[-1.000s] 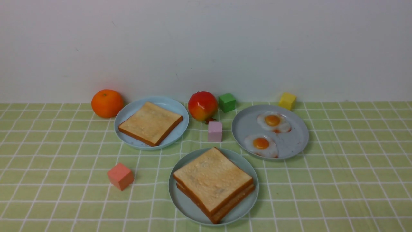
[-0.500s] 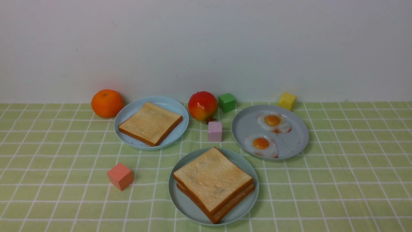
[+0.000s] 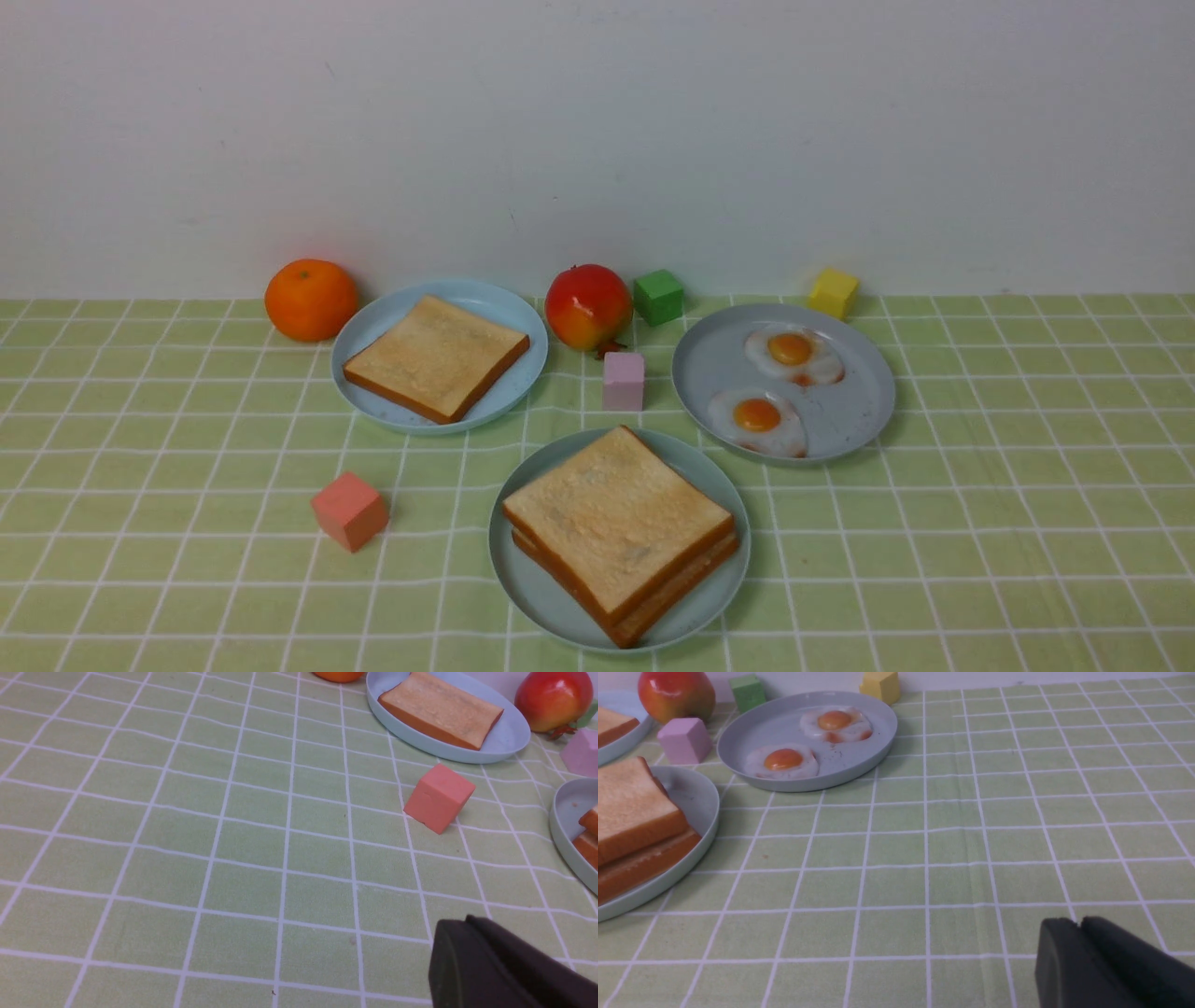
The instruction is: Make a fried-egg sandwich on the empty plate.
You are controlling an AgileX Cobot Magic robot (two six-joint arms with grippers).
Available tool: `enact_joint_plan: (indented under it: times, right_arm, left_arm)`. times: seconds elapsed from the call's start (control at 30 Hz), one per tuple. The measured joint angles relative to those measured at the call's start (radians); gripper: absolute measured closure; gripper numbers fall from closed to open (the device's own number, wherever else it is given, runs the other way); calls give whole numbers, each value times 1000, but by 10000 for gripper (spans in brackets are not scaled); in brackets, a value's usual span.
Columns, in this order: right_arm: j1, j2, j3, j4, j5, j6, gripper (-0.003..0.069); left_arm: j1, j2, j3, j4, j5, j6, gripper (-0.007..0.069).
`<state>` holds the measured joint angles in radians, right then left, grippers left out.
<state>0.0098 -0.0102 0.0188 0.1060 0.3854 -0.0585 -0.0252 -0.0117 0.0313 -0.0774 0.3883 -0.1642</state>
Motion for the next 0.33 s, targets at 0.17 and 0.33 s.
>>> enact_joint_plan:
  times: [0.17, 0.33]
  right_arm:
    - [0, 0, 0, 0, 0, 0, 578]
    - [0, 0, 0, 0, 0, 0, 570]
  left_arm:
    - [0, 0, 0, 0, 0, 0, 610]
    - [0, 0, 0, 0, 0, 0, 609]
